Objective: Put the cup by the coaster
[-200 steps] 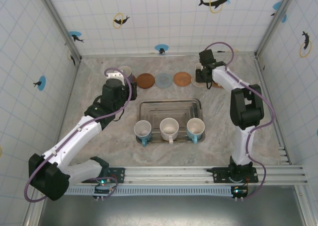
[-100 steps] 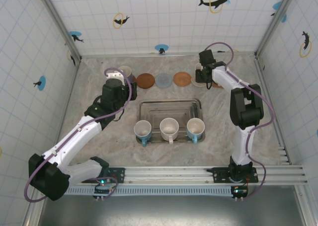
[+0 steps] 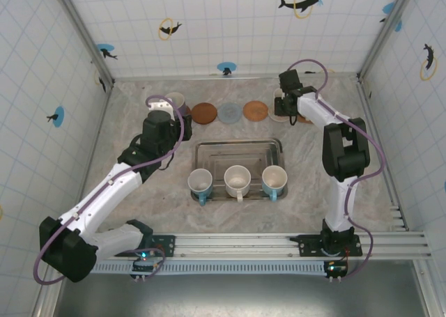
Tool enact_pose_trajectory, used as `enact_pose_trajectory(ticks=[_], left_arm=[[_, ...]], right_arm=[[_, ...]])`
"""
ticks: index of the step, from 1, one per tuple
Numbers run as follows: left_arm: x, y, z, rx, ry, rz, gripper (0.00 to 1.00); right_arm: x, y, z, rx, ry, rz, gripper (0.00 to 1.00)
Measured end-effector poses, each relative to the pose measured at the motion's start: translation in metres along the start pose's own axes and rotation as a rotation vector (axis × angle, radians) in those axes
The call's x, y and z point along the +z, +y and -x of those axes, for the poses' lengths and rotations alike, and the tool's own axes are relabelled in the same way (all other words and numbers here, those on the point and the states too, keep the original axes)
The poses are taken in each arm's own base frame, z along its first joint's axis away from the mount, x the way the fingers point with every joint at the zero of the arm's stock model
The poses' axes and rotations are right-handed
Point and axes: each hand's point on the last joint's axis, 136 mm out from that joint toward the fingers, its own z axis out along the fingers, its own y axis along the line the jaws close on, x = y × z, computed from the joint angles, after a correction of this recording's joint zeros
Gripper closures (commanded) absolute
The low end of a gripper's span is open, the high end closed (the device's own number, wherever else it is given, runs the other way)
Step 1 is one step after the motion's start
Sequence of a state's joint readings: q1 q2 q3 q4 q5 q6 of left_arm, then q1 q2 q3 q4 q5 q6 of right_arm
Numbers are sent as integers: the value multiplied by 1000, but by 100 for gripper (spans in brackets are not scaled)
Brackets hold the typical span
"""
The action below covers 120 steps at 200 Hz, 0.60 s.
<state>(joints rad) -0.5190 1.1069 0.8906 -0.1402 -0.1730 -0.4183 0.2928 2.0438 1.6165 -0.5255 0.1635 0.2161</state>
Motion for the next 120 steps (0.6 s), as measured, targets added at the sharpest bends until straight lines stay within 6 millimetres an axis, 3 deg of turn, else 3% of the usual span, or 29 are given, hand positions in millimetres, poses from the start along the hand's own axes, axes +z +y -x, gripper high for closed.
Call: enact_pose_trajectory(ticks=[120], left_arm=[[-1, 0, 1, -1, -3, -1, 48]], right_arm=[[0, -3, 0, 1, -3, -16, 51]])
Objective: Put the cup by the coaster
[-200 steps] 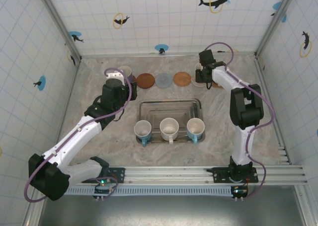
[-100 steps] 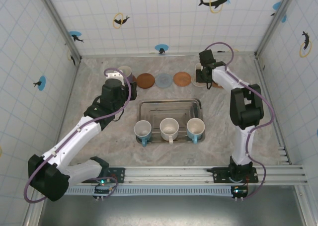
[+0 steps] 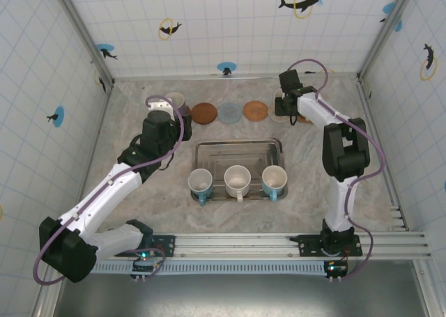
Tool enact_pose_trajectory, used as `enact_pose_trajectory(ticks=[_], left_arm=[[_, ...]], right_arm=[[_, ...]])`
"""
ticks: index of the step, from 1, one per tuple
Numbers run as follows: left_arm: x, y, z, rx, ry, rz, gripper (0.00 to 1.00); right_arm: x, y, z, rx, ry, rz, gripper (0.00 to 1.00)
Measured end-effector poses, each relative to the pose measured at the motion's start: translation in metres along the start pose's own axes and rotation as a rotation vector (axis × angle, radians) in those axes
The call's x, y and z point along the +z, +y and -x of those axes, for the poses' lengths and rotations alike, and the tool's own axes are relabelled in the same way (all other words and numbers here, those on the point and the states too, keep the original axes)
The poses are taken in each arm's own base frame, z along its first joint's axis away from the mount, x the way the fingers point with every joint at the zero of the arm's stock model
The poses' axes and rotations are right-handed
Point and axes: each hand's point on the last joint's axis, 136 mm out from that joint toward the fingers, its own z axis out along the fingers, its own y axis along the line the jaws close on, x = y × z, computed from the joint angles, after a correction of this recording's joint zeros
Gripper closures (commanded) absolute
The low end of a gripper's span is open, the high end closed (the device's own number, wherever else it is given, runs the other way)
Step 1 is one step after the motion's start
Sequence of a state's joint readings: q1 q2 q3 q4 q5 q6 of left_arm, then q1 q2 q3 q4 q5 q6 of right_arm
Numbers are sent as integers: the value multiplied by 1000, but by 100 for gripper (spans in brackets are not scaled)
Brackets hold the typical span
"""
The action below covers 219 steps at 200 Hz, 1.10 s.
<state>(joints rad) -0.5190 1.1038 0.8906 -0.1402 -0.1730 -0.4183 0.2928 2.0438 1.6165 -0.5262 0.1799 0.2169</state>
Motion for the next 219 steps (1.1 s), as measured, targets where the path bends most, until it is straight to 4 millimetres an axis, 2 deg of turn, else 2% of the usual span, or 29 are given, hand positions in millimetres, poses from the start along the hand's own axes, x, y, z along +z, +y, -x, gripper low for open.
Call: enact_pose_trajectory(ticks=[72, 111, 166, 219], left_arm=[[-3, -1, 3, -2, -9, -4, 48], [-4, -1, 3, -2, -11, -5, 49], [-4, 1, 1, -2, -9, -4, 48], [-4, 1, 0, -2, -5, -3, 48]], right_arm=[[-2, -1, 2, 0, -6, -5, 43], [-15, -1, 10, 5, -36, 1, 40], [-55, -1, 30, 17, -122, 31, 36], [-116, -2, 32, 61, -244, 87, 34]])
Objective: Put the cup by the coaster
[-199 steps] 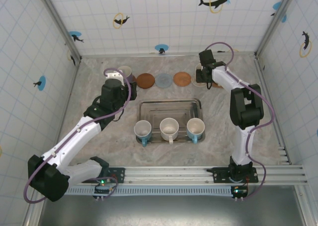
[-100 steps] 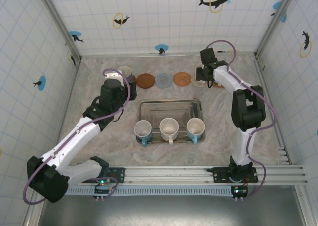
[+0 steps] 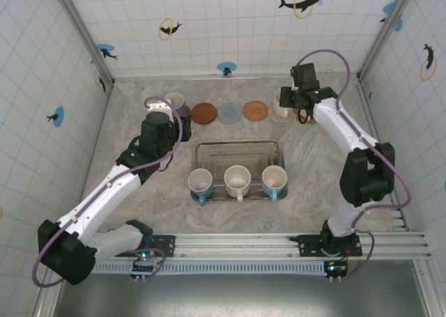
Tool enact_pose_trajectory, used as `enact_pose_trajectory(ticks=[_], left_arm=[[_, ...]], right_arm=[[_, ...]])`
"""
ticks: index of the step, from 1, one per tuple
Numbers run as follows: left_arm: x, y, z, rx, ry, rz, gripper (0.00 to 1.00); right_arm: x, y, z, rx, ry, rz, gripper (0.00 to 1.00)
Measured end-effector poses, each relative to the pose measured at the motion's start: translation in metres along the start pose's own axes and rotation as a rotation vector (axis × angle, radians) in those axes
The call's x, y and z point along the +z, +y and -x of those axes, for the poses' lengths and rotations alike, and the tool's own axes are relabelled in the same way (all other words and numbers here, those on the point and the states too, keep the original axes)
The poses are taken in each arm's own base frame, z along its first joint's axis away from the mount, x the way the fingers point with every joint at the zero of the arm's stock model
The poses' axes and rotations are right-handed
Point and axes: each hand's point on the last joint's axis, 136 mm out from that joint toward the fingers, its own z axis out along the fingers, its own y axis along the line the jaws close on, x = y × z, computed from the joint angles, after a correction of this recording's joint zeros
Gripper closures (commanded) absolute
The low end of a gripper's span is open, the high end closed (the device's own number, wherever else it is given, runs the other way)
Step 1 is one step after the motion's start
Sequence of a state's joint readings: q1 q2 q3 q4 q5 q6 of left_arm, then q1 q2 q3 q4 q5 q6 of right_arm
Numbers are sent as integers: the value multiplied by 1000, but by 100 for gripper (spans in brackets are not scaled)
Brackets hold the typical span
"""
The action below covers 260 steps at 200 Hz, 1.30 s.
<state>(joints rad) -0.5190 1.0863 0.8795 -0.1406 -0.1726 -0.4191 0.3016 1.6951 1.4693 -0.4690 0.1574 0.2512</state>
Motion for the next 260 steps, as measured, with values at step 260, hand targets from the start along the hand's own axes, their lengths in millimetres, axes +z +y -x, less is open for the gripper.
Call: enact_pose_trajectory(ticks=[260], left_arm=[[-81, -112, -67, 228, 335, -258, 47]], right_arm=[[-80, 66, -21, 209, -360, 187, 32]])
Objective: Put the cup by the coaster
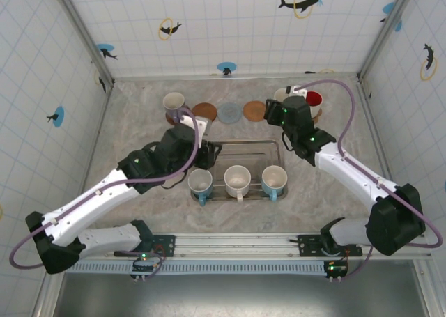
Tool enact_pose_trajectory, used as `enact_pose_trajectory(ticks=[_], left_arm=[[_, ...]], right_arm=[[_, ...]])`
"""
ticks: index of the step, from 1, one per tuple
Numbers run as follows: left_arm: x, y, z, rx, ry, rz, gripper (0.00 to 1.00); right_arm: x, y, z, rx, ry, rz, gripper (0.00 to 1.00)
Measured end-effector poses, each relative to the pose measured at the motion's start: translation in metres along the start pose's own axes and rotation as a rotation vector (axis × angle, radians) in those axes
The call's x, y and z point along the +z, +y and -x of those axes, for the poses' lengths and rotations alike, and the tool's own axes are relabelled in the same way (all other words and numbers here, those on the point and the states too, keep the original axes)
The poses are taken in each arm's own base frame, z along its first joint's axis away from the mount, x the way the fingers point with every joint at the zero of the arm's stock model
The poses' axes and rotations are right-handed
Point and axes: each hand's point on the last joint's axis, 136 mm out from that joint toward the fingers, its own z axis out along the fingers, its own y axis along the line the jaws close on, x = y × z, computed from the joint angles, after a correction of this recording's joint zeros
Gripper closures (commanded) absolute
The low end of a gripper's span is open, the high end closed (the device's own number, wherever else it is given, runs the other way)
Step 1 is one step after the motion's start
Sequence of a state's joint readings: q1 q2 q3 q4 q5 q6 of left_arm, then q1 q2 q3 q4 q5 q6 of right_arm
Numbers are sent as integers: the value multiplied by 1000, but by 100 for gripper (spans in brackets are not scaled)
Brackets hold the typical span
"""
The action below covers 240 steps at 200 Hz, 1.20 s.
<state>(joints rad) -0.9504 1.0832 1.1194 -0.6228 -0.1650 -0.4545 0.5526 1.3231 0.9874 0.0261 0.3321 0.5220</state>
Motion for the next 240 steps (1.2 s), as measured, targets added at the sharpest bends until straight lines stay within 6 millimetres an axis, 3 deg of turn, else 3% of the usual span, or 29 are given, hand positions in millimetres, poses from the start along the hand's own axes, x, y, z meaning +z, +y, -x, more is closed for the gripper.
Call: enact_pose_trajectory(ticks=[65, 98, 191, 240], left_arm=[[3, 6, -90, 42, 293, 145, 48], [-2, 9, -127, 40, 381, 191, 48], [-4, 31, -184, -26, 489, 307, 47], [1, 37, -198, -55, 500, 328, 47]], right_arm=[[1, -7, 0, -4, -4, -22, 31], [-1, -22, -2, 0, -7, -54, 31], [-4, -31, 4, 11, -27, -76, 30], [-4, -31, 4, 13, -27, -76, 30]])
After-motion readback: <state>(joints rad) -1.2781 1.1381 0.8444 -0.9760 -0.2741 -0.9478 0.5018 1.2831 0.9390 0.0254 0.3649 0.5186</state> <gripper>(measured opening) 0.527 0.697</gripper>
